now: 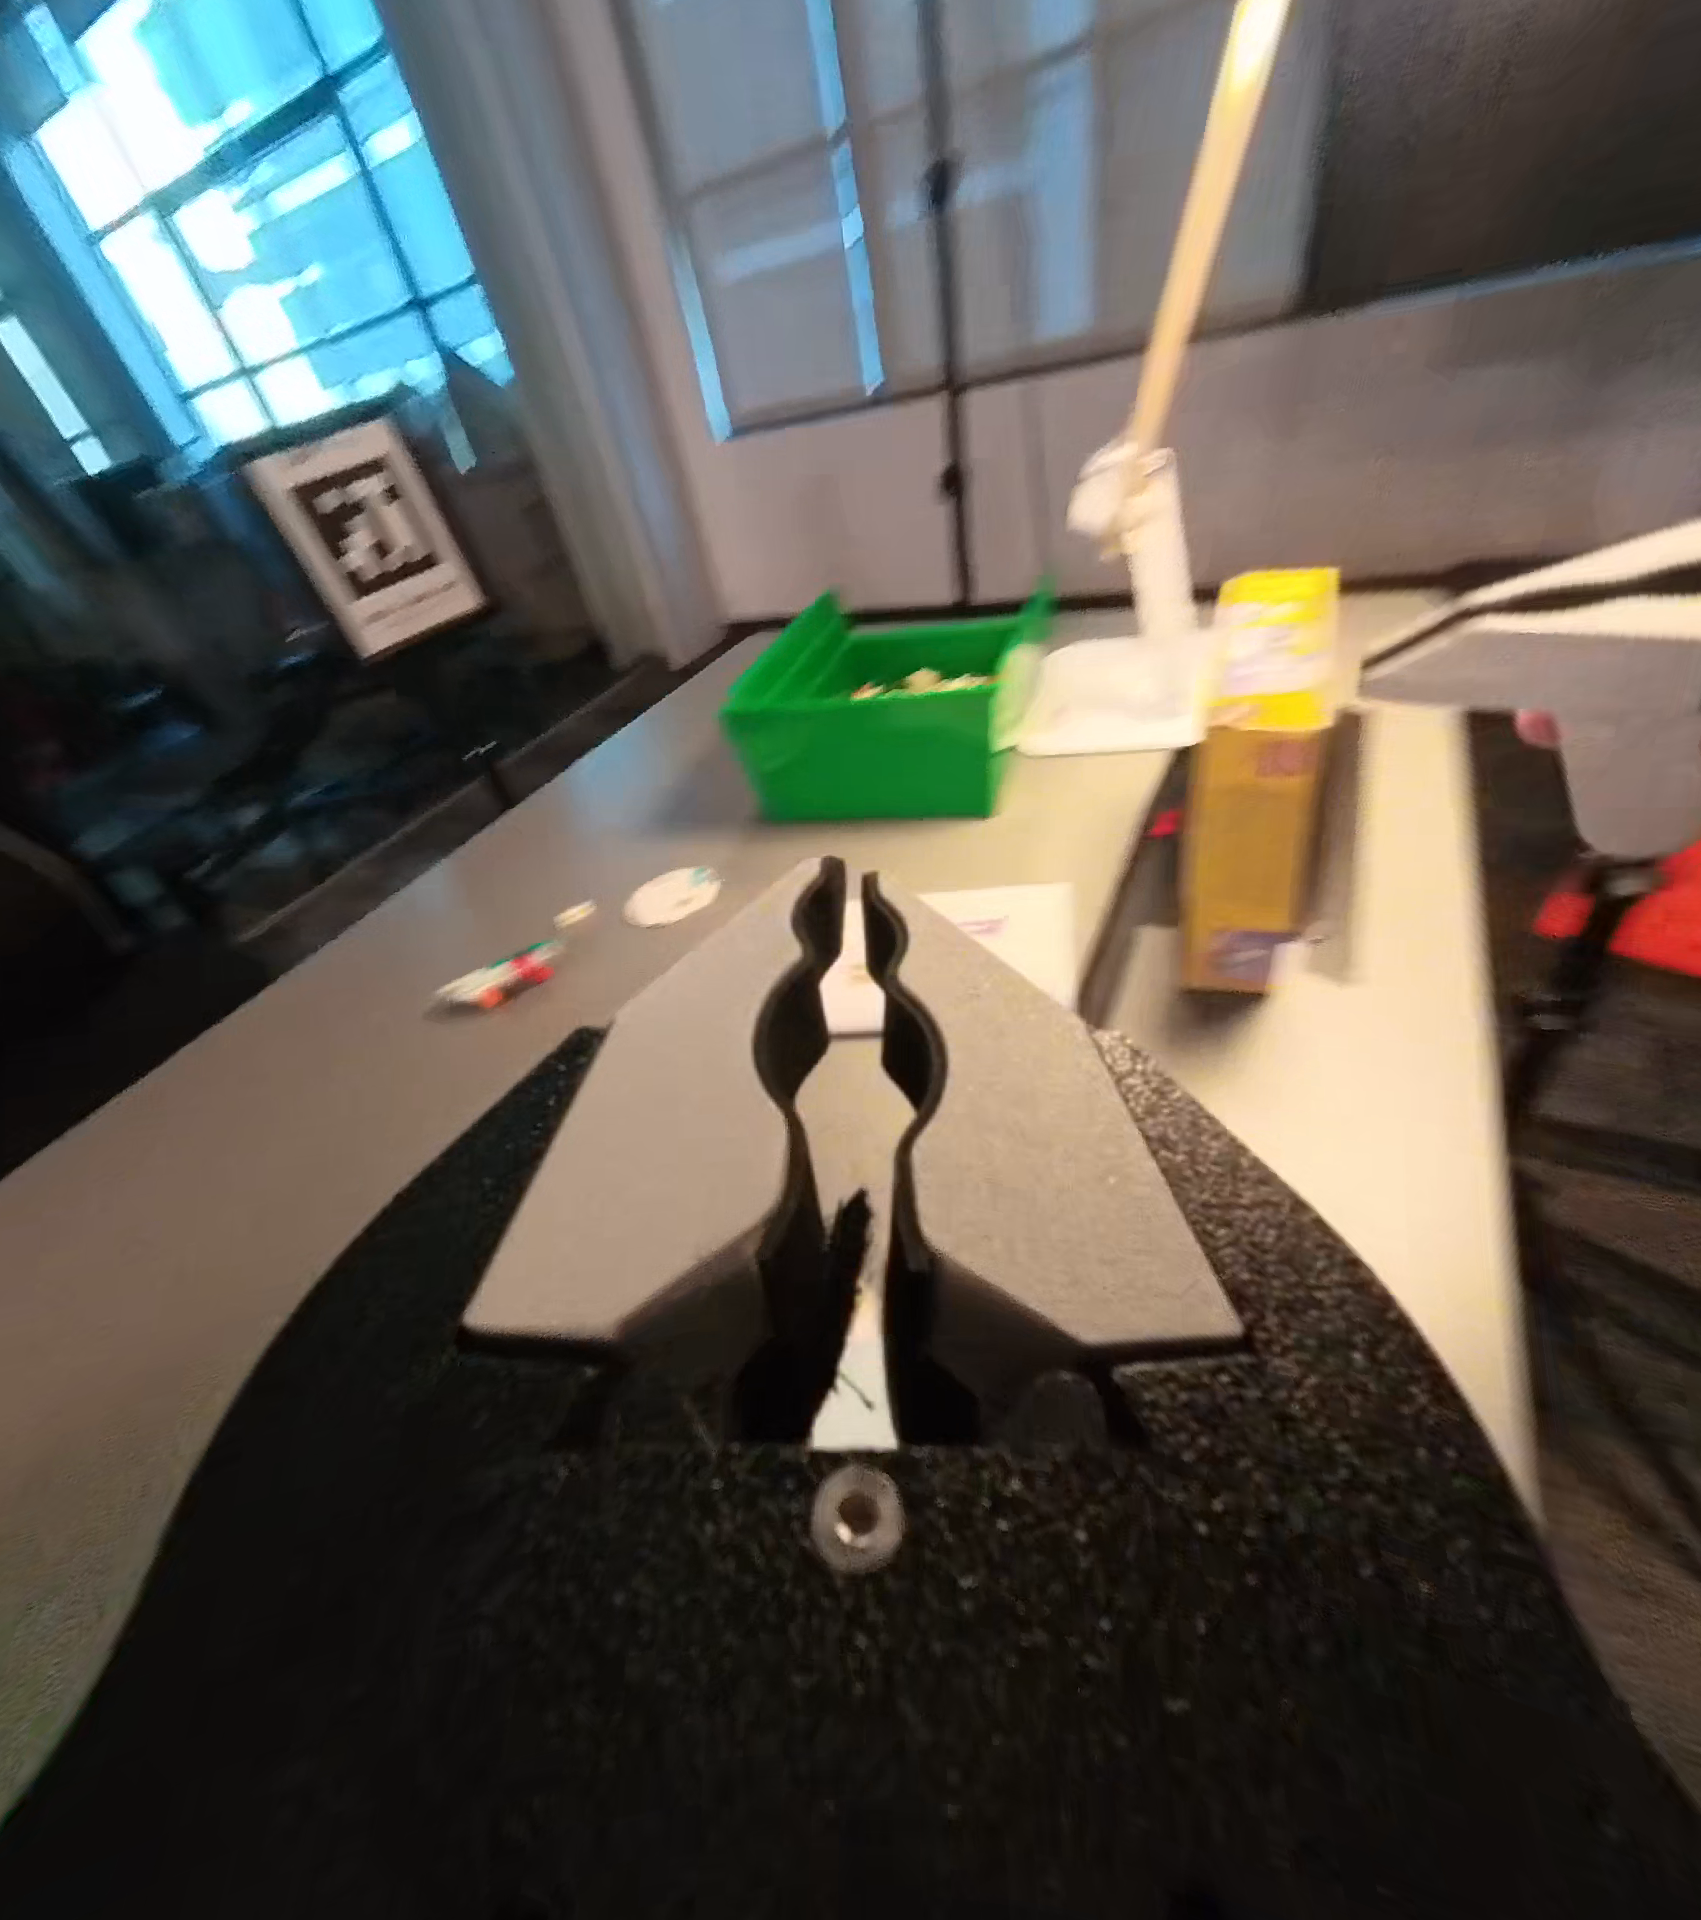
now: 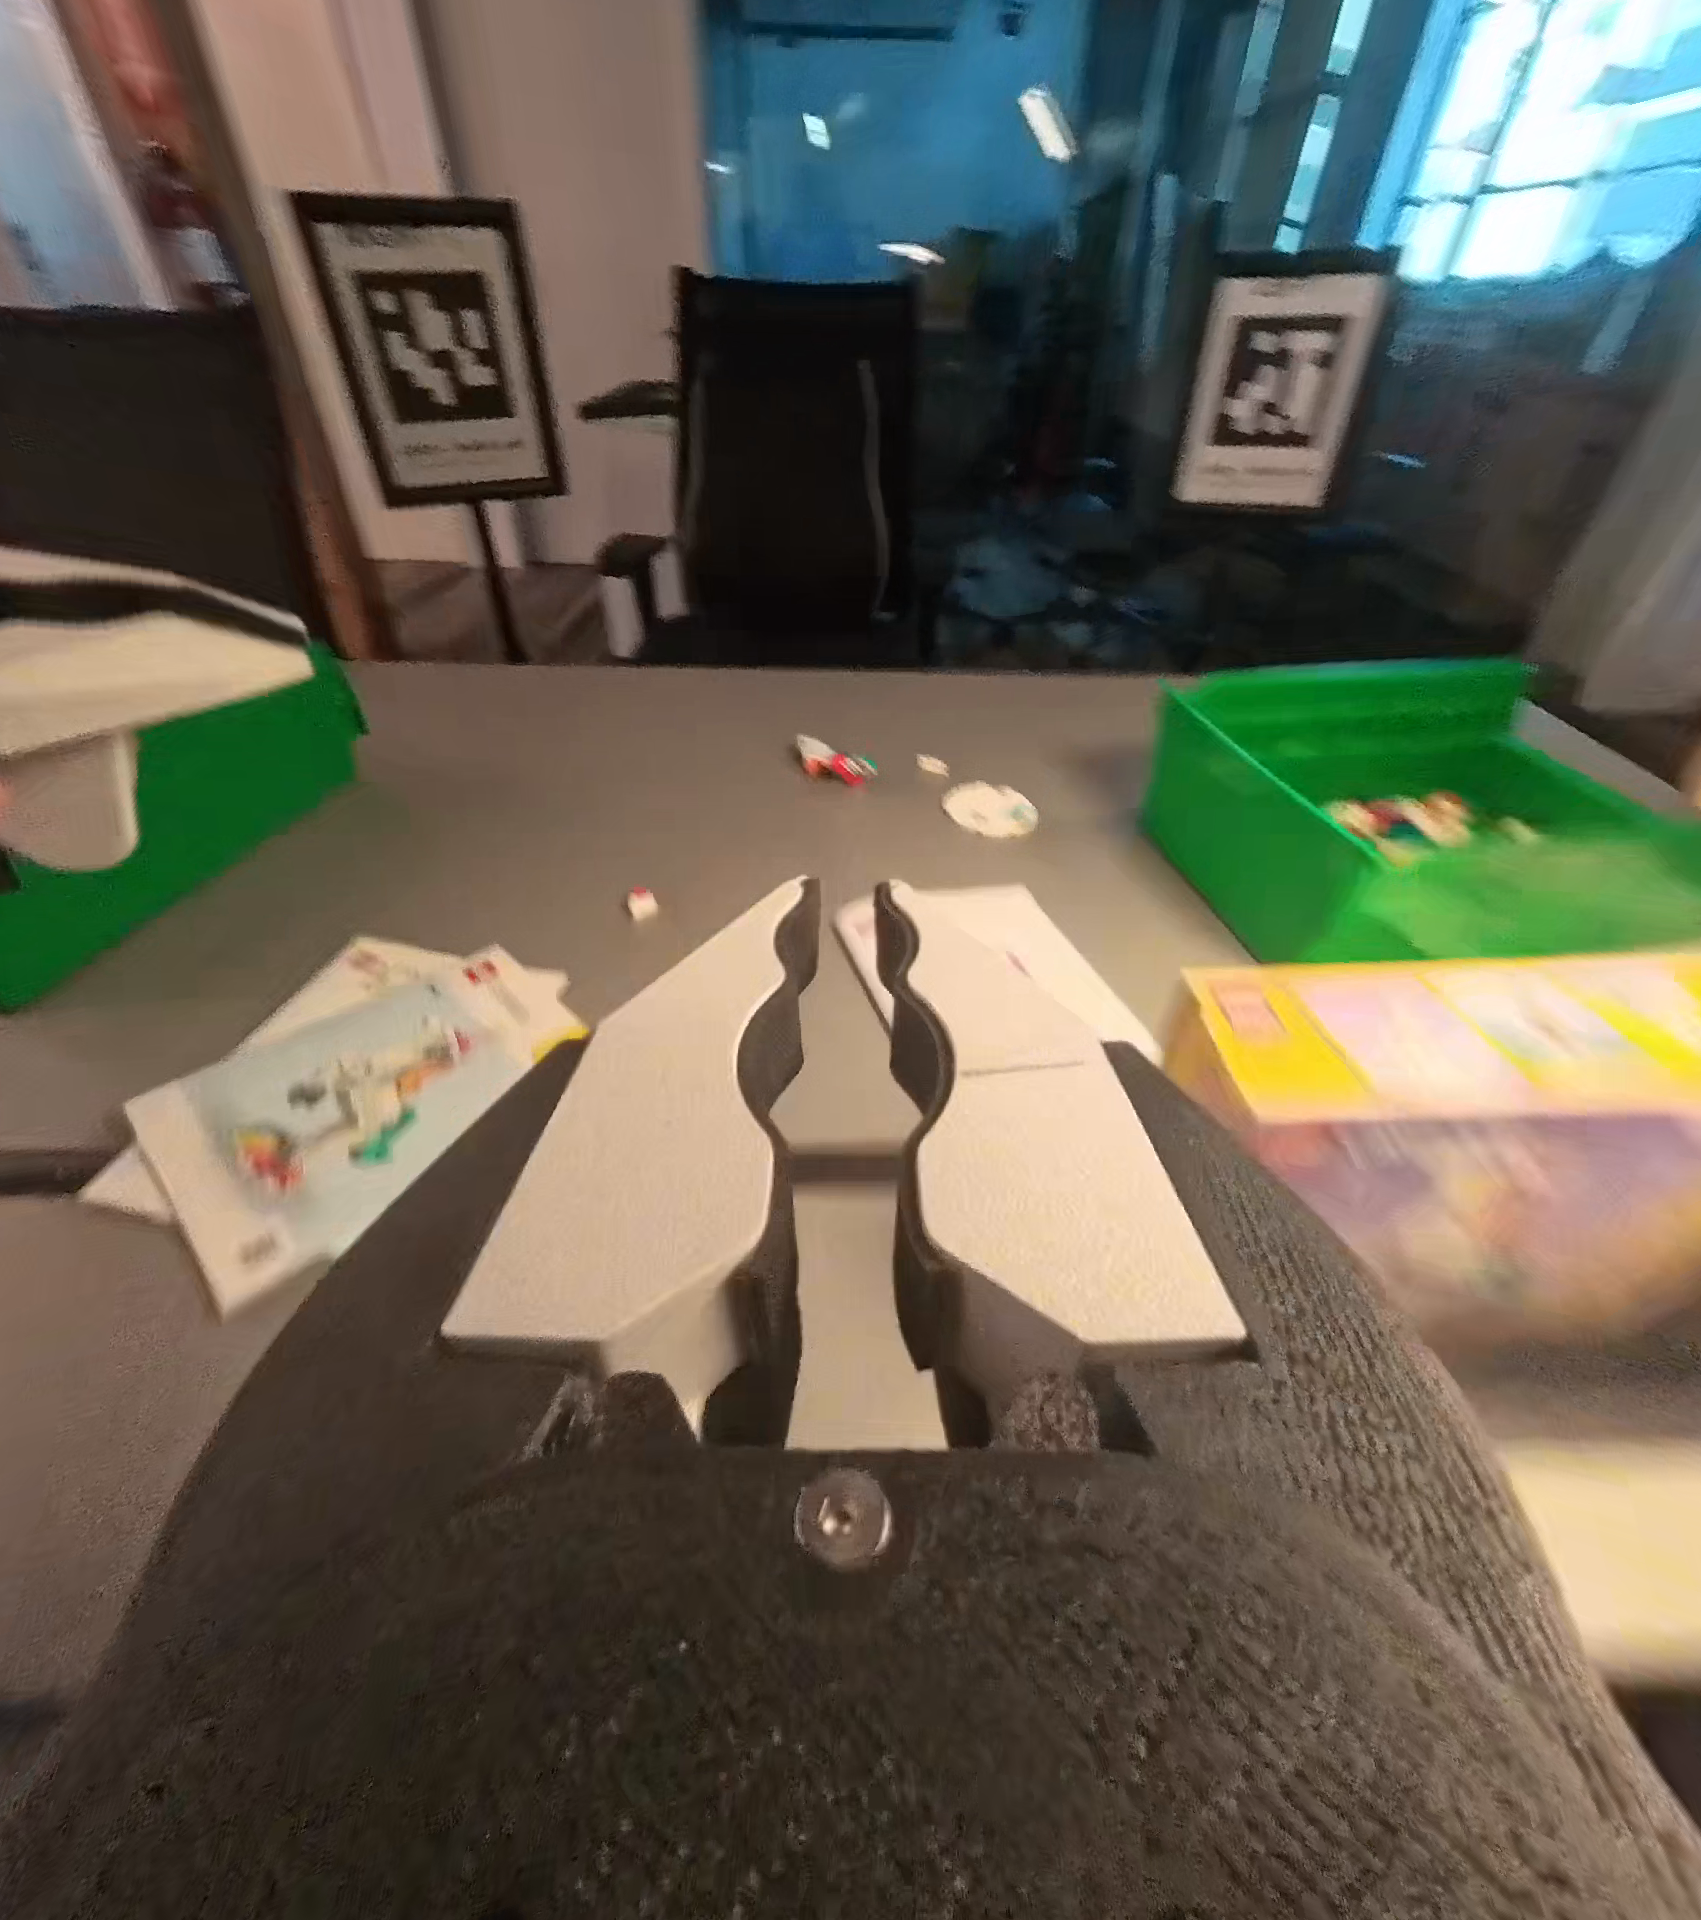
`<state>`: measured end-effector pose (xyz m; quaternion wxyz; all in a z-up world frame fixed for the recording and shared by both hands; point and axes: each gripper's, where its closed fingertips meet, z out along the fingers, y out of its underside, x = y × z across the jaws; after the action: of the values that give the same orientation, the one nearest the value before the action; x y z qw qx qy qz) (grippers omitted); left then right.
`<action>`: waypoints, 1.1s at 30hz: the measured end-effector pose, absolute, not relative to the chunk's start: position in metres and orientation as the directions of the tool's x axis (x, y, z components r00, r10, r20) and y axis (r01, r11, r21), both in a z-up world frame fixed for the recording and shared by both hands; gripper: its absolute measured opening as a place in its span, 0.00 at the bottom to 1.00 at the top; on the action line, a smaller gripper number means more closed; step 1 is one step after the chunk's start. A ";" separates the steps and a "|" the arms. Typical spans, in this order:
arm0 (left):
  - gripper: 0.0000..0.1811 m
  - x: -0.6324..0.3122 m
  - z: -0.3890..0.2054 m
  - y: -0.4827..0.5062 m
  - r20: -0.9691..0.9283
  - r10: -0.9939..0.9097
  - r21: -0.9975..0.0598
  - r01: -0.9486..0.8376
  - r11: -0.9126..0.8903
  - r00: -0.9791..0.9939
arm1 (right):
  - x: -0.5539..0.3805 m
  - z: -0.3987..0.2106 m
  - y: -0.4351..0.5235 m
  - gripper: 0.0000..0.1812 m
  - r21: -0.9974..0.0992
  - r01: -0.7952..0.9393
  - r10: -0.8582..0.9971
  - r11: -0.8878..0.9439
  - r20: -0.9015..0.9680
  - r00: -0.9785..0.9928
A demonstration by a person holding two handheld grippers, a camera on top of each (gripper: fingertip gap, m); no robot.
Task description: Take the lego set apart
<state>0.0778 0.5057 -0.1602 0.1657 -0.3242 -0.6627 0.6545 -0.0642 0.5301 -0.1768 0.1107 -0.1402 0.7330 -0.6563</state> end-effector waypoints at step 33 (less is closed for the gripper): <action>0.86 -0.481 -0.276 0.991 0.143 0.980 -0.959 0.263 0.103 0.135 | -0.516 -0.256 1.355 0.58 -0.955 0.140 0.926 0.263 0.209 -0.313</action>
<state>-0.4806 0.9909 -0.2757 0.4987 -0.5648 -0.5503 0.3598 -0.5160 1.3546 -0.2561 -0.4294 0.3987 0.6686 -0.4578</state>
